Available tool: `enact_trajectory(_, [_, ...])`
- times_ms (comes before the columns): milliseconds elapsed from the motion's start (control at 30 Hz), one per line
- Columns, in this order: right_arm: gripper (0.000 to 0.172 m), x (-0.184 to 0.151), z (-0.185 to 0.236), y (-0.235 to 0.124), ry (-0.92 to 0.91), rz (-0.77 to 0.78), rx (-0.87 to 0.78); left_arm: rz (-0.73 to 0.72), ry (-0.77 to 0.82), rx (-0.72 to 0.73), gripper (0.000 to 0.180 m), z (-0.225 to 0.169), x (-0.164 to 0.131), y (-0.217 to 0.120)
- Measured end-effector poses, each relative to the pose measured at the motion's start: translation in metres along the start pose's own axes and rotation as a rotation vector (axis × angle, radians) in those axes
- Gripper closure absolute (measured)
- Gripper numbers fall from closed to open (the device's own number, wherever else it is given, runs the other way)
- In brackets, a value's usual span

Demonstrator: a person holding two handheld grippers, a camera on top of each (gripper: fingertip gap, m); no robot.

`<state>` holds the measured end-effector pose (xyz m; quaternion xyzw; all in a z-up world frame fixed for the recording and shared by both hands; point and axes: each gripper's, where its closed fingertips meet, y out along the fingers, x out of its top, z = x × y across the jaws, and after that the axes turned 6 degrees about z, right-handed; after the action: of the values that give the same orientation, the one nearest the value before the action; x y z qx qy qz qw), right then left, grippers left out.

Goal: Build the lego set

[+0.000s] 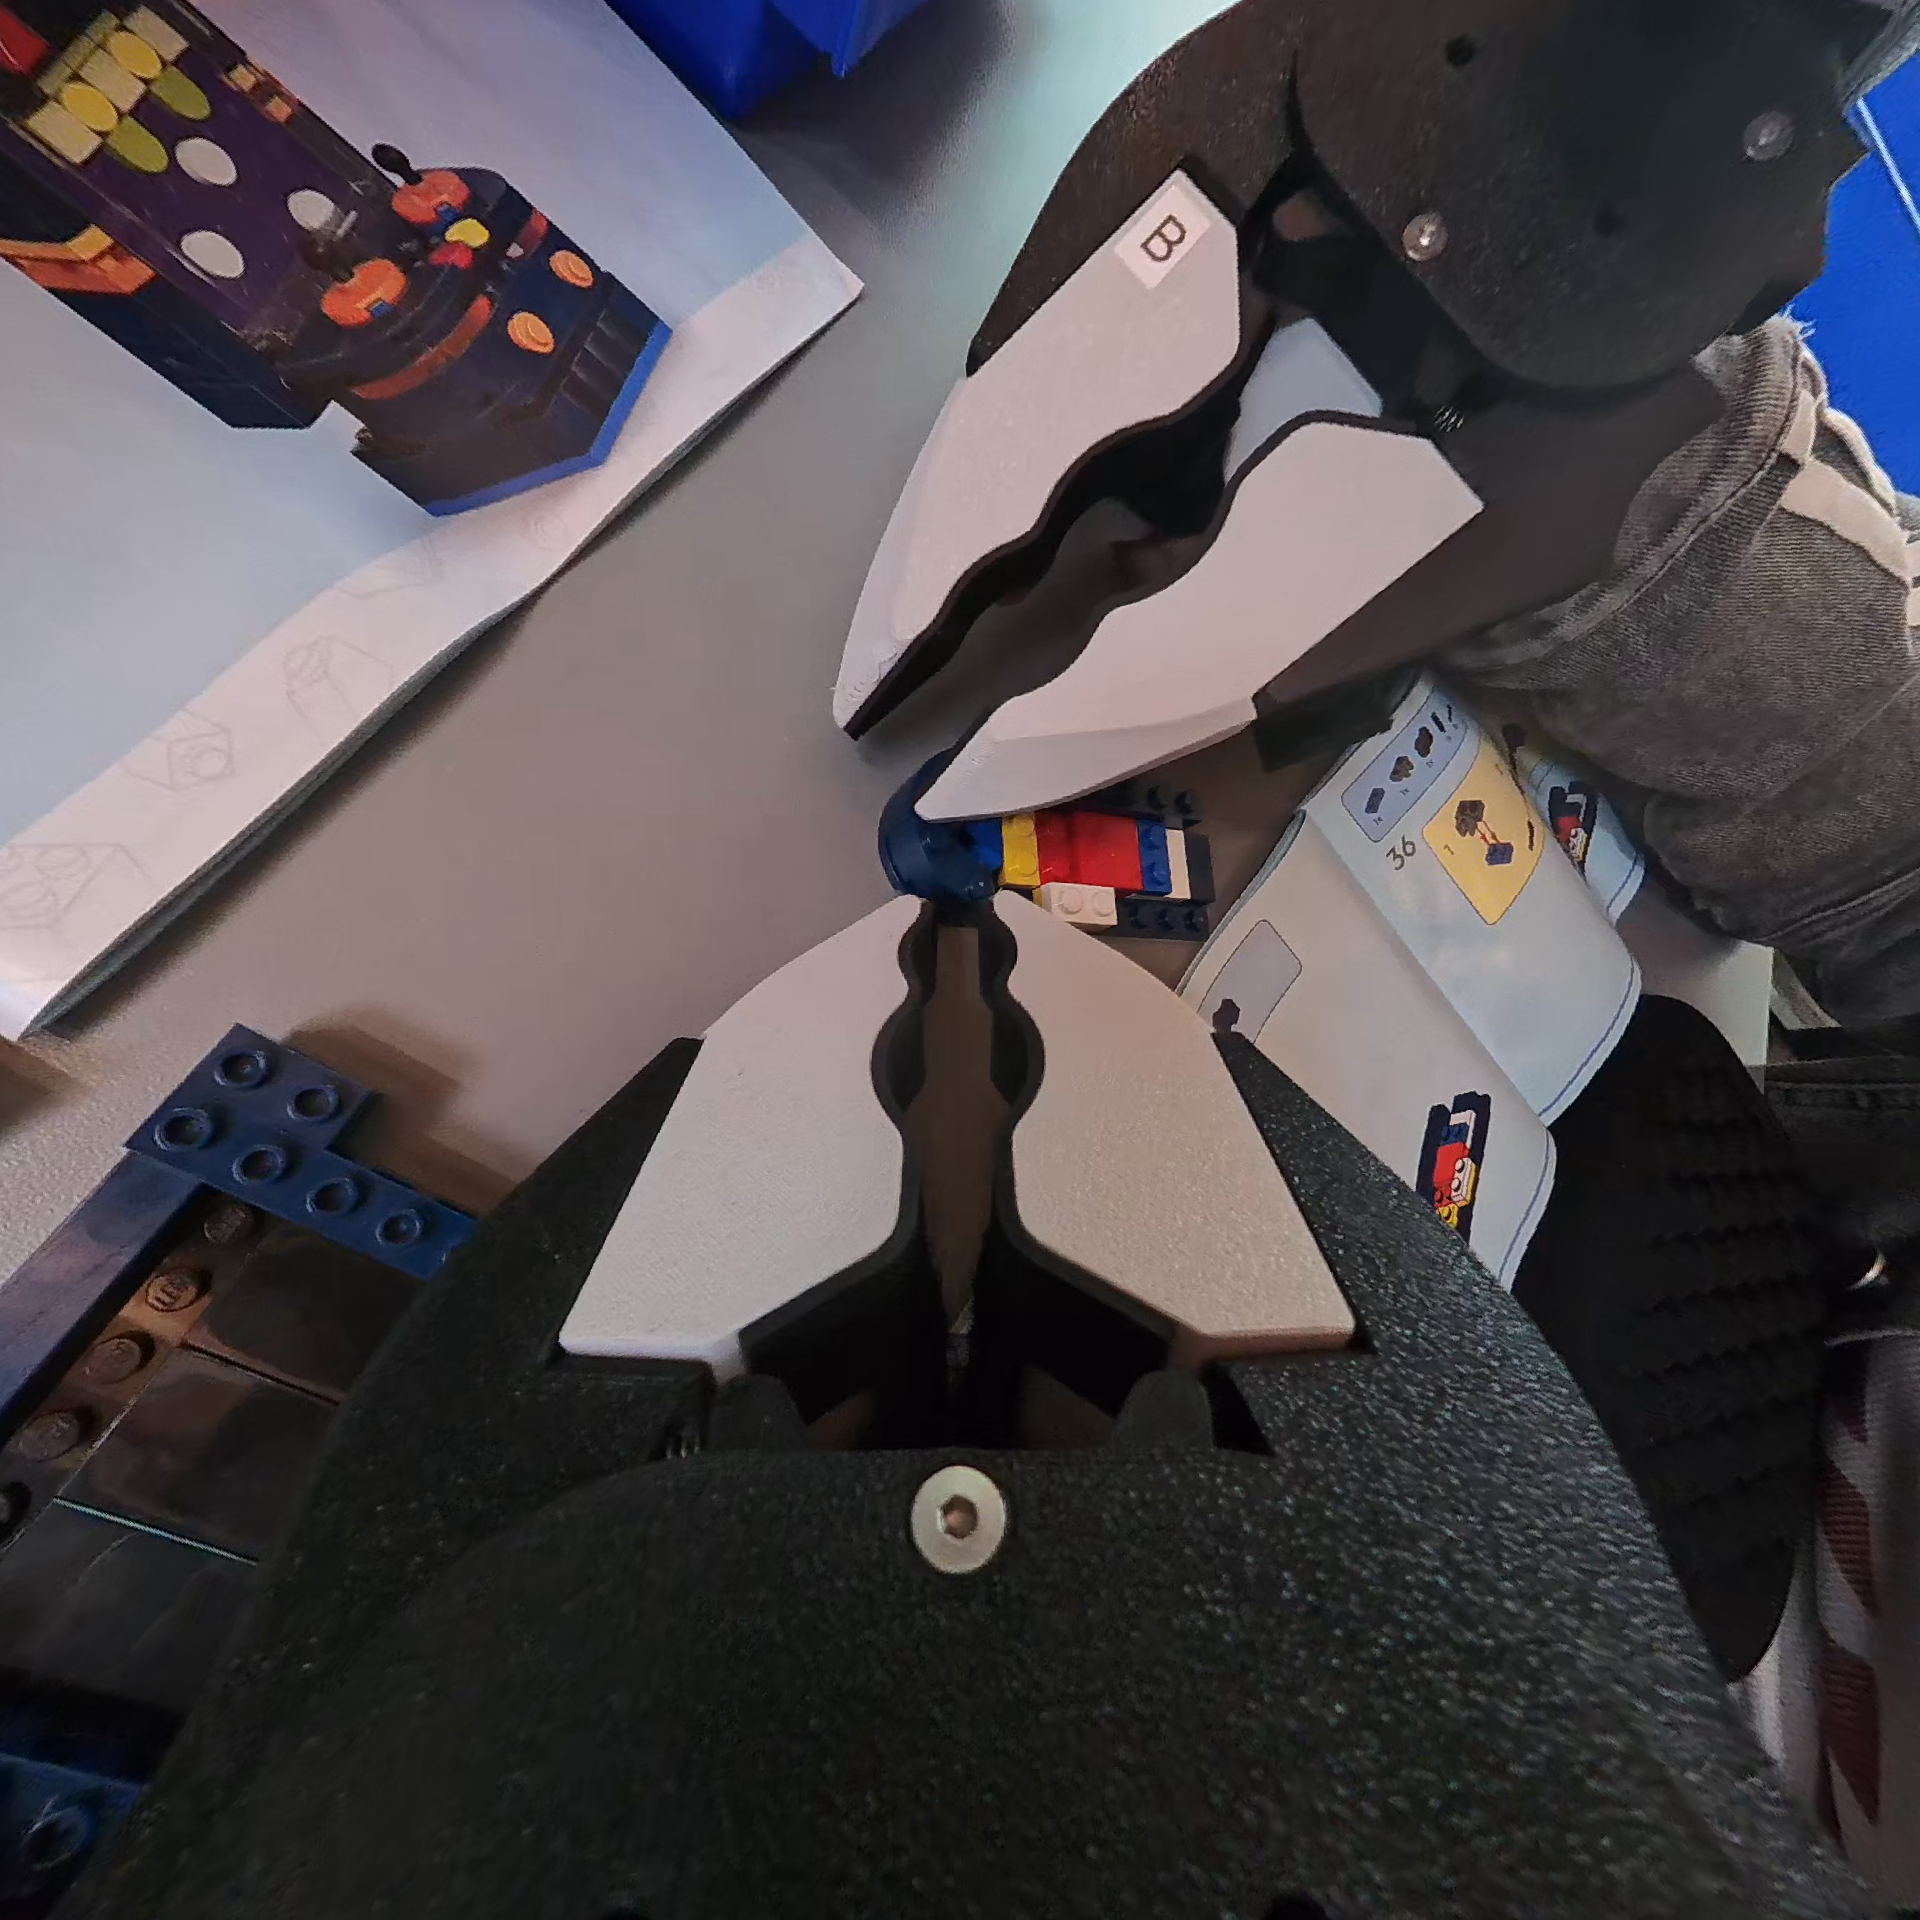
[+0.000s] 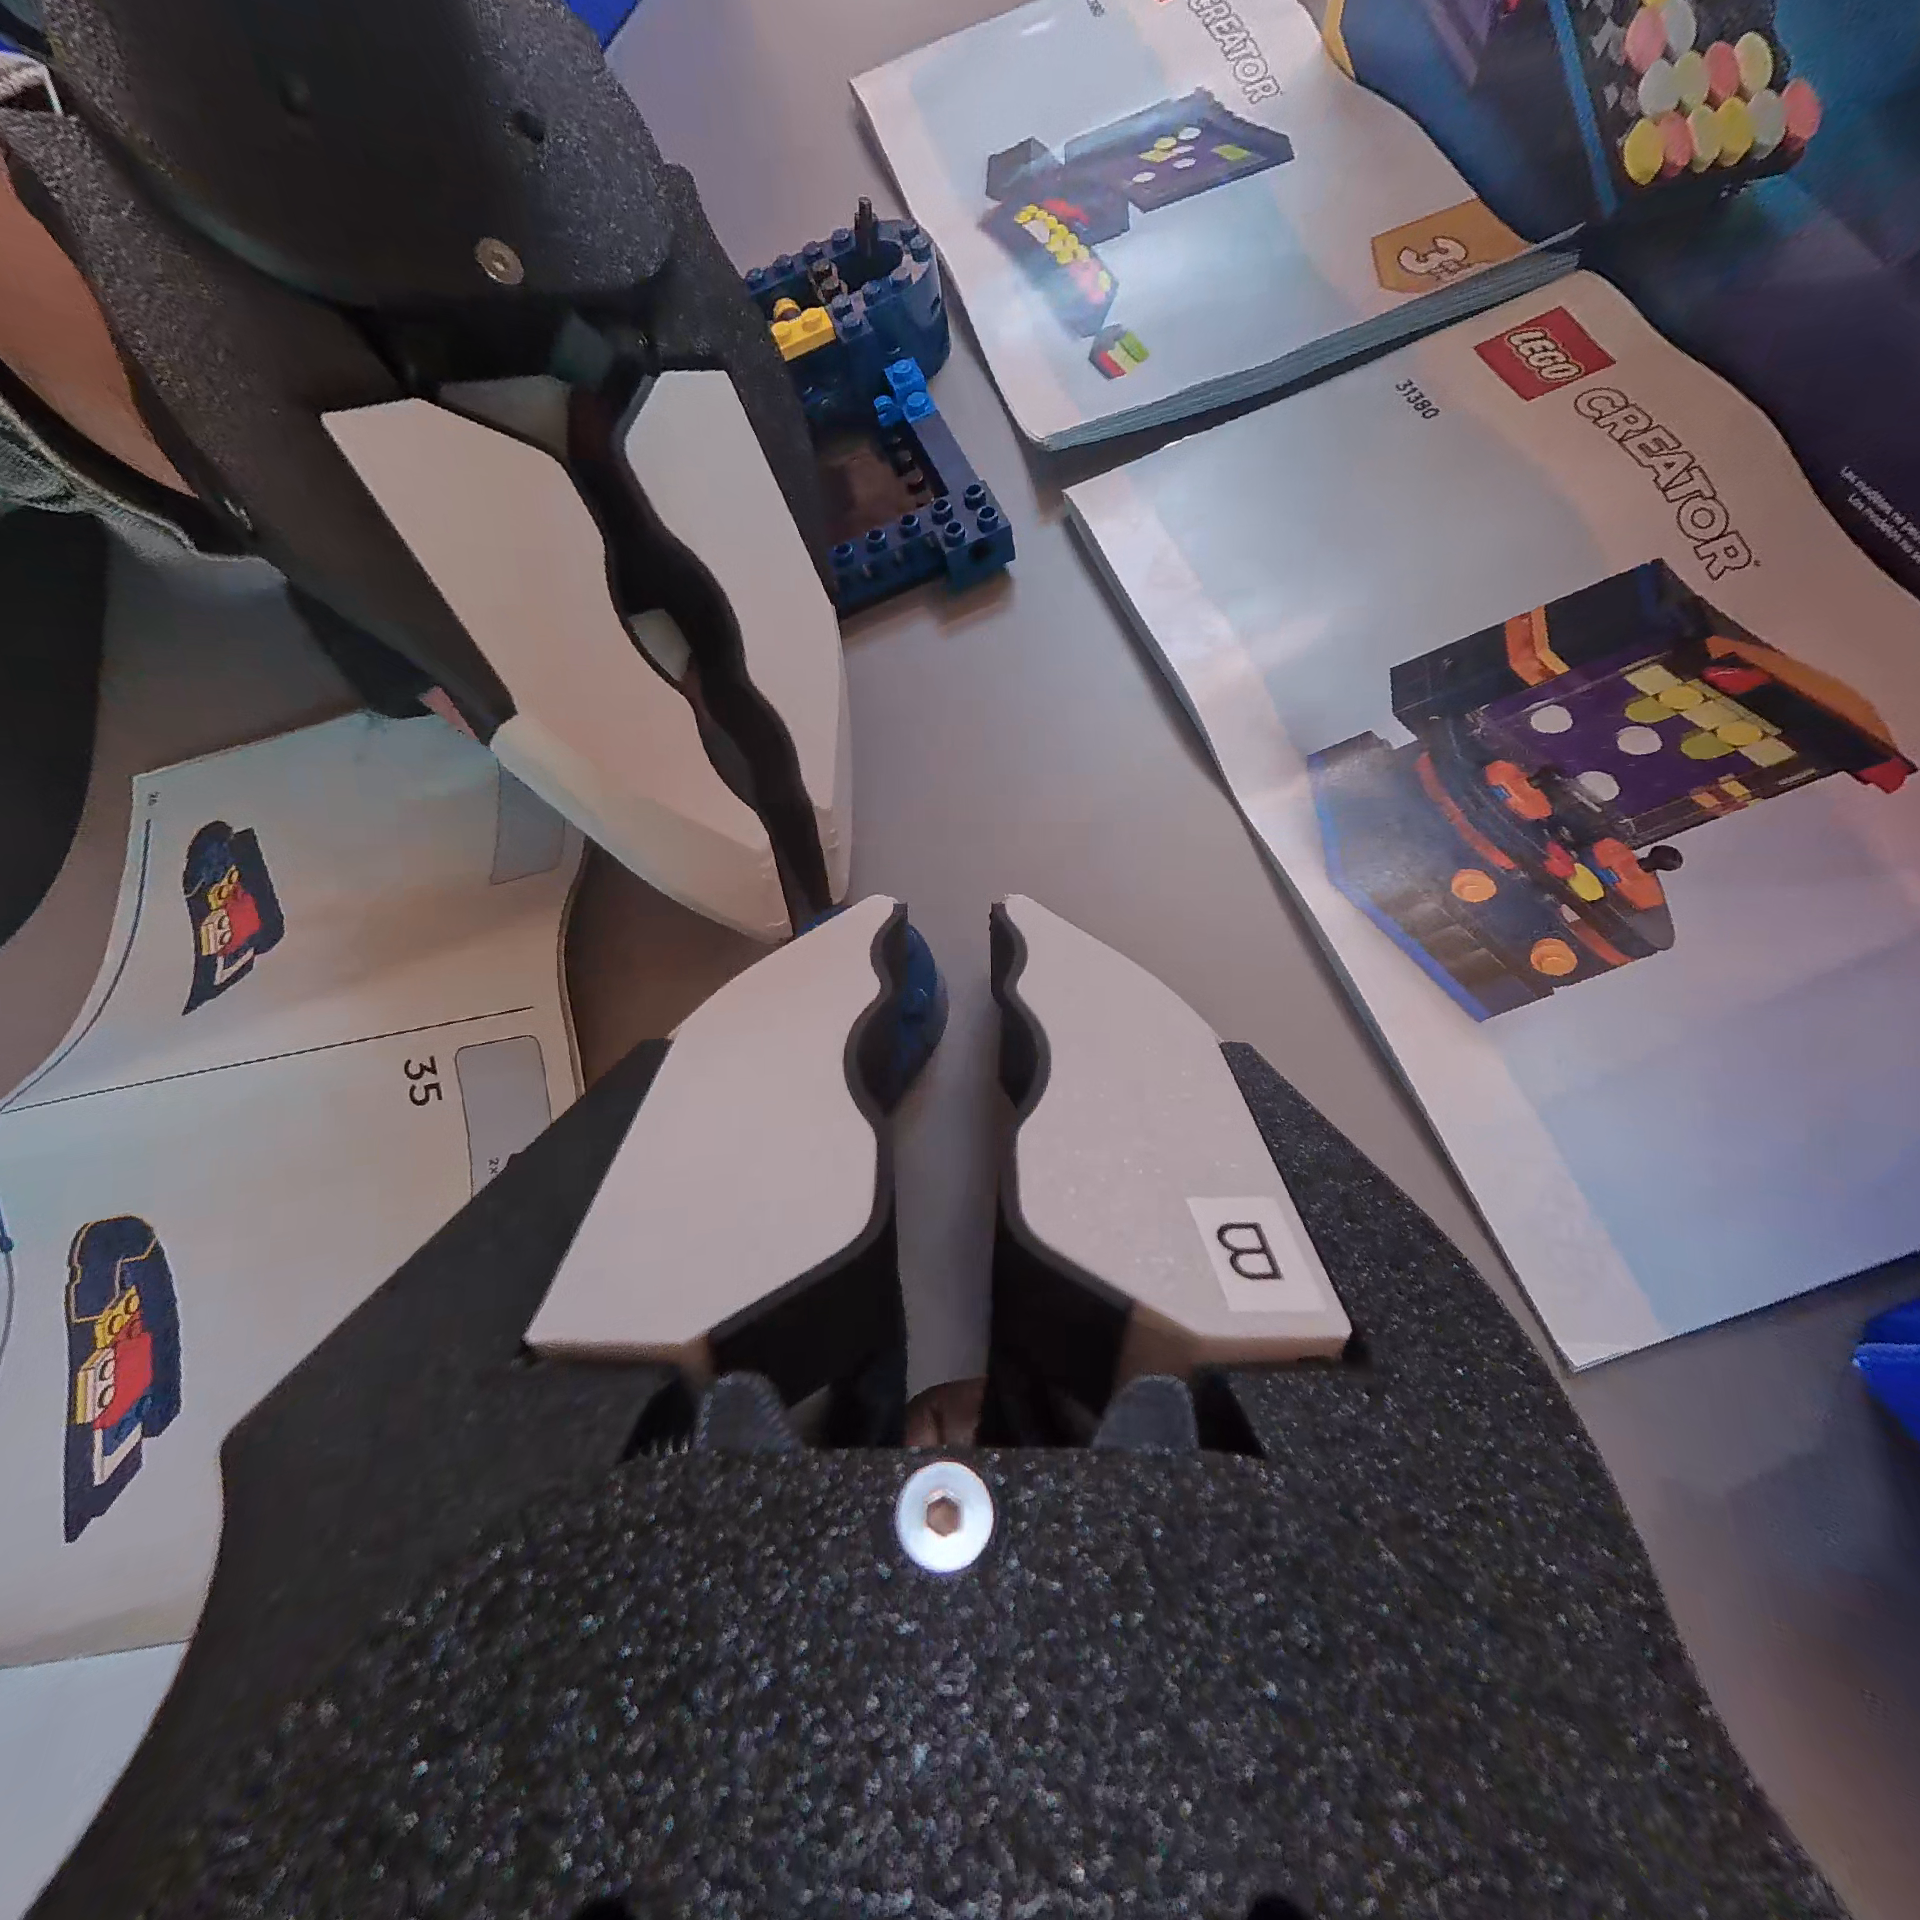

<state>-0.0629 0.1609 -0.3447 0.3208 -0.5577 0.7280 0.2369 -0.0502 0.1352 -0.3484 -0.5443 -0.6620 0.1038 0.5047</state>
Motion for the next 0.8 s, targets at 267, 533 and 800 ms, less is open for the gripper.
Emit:
enact_trajectory(267, [0.166,0.0,0.005,0.001,-0.03,0.003,0.003,0.031,-0.047,-0.042,0.177,-0.002,-0.001,0.0])
enact_trajectory(533, [0.168,0.0,0.006,0.002,-0.043,0.002,-0.013,0.082,0.001,-0.013,0.179,-0.003,-0.001,0.002])
enact_trajectory(800, [0.171,-0.002,0.006,0.003,-0.056,0.018,-0.016,0.14,0.066,0.034,0.18,-0.003,-0.005,0.005])
